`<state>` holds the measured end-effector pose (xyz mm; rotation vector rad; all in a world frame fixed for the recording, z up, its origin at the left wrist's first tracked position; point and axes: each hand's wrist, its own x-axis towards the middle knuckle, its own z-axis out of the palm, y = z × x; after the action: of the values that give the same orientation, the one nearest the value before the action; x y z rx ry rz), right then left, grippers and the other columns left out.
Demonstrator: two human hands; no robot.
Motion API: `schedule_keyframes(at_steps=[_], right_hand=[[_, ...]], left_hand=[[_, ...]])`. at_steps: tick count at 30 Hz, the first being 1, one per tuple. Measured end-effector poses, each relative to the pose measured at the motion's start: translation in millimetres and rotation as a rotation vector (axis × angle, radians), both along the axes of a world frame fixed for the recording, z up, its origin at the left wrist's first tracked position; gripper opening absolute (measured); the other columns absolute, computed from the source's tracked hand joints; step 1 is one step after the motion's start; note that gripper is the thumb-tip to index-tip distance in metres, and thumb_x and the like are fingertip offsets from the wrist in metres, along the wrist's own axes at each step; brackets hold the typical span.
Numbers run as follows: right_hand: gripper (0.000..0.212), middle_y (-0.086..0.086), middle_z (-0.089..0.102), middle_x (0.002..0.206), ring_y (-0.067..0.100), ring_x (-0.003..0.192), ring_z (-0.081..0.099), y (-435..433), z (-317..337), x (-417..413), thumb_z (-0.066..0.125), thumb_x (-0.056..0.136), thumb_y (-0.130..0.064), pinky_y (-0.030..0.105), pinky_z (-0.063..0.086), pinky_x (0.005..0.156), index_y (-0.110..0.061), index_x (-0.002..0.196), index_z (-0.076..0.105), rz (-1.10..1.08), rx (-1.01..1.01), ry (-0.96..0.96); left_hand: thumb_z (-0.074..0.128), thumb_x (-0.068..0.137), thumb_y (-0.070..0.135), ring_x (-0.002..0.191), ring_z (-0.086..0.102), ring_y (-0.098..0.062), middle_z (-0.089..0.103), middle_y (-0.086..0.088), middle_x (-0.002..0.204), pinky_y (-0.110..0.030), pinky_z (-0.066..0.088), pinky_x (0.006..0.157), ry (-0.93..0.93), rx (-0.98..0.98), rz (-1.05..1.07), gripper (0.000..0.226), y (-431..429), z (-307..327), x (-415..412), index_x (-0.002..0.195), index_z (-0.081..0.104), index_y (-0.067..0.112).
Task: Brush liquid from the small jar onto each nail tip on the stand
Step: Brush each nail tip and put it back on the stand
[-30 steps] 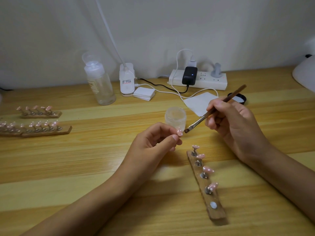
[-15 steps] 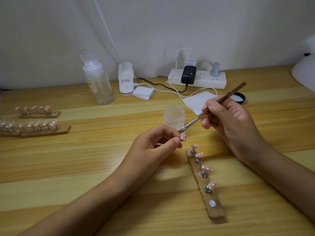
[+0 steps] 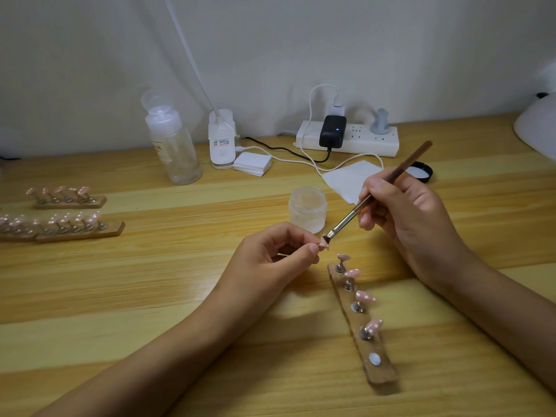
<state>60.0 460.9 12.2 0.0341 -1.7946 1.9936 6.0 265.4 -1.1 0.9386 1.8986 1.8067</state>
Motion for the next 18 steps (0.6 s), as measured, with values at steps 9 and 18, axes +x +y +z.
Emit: schedule_keyframes(at_steps=[9,18], right_hand=[[0.026,-0.003,0.063,0.063,0.009,0.056,0.060,2.4,2.2,-0.2,0.050,0.093,-0.017,0.019,0.049,0.056,-0.022,0.074,0.067,0.060,-0.056,0.015],[0.017,-0.003,0.064,0.062,0.009,0.057,0.061,1.7,-2.3,-2.4,0.053,0.093,-0.018,0.018,0.048,0.058,-0.017,0.081,0.065,-0.052,0.055,0.029]], left_hand=[[0.063,0.088,0.009,0.068,0.061,0.004,0.072,0.011,0.077,-0.009,0.045,0.064,-0.002,-0.015,0.020,0.014,0.7,0.5,0.4,0.081,0.071,0.018],[0.062,0.088,0.007,0.066,0.061,0.005,0.071,0.016,0.073,-0.007,0.044,0.063,-0.015,-0.022,0.019,0.010,2.1,2.3,2.6,0.084,0.069,0.011]])
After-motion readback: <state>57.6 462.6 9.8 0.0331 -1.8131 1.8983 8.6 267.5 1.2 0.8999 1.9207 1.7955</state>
